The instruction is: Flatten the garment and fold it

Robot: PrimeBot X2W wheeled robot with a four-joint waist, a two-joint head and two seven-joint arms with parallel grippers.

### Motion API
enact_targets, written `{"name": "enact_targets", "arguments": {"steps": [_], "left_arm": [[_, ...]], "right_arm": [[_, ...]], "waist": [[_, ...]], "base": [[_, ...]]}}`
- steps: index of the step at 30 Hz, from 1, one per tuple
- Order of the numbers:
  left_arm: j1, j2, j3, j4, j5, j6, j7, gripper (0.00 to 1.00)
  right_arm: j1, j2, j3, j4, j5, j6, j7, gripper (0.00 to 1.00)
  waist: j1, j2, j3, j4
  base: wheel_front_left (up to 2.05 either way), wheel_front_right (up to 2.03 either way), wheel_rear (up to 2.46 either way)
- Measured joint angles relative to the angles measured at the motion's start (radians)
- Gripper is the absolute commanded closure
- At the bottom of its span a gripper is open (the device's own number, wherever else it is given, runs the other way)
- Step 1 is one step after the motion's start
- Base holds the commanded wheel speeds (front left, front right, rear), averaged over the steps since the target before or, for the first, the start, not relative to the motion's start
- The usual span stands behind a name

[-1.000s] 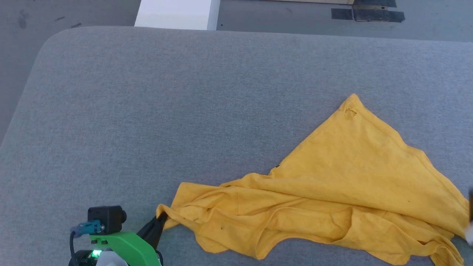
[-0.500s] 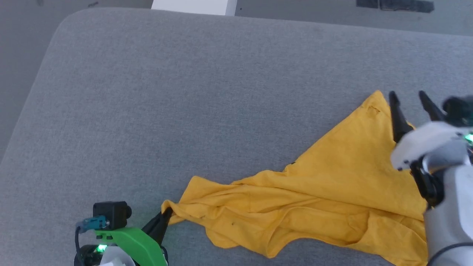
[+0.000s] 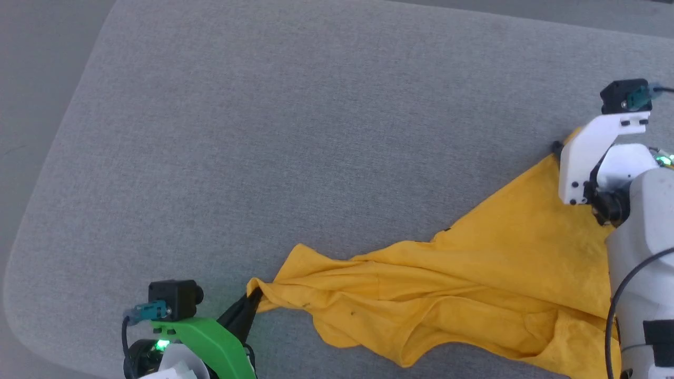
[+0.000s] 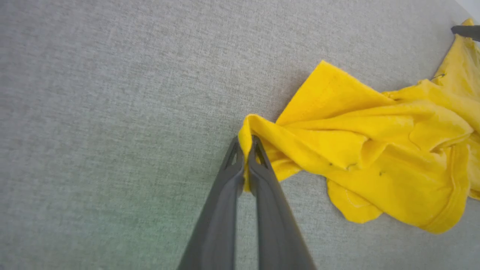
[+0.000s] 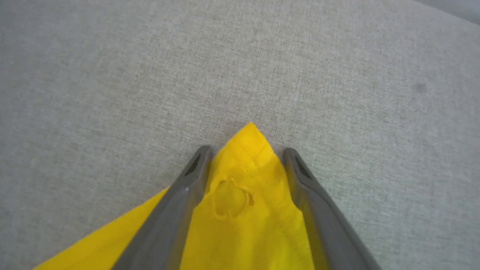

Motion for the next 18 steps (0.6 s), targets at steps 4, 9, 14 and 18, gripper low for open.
{"name": "enact_targets", "arguments": {"steps": [4, 9, 14, 18], "left_arm": [[0.000, -0.001, -0.003, 0.007, -0.001, -0.002, -0.007, 1.00], [0.000, -0.002, -0.006, 0.012, -0.001, -0.002, -0.007, 1.00], [0.001, 0.000, -0.003, 0.007, -0.001, 0.007, -0.013, 1.00], [0.012, 0.005, 0.006, -0.004, 0.000, 0.012, -0.029, 1.00]], "right_arm": [[-0.022, 0.009, -0.019, -0.013, -0.043, 0.000, 0.070, 1.00], [0.006, 0.029, -0.029, -0.042, -0.036, 0.000, 0.009, 1.00], [0.109, 0.047, -0.043, -0.097, 0.035, 0.000, -0.165, 1.00], [0.213, 0.056, -0.045, -0.169, 0.112, 0.000, -0.302, 1.00]], "waist": [[0.0000, 0.0000, 0.007, 0.014], [0.0000, 0.0000, -0.006, 0.010], [0.0000, 0.0000, -0.038, -0.004], [0.0000, 0.0000, -0.069, -0.021]], "base": [[0.00, 0.00, 0.00], [0.00, 0.00, 0.00], [0.00, 0.00, 0.00], [0.00, 0.00, 0.00]]}}
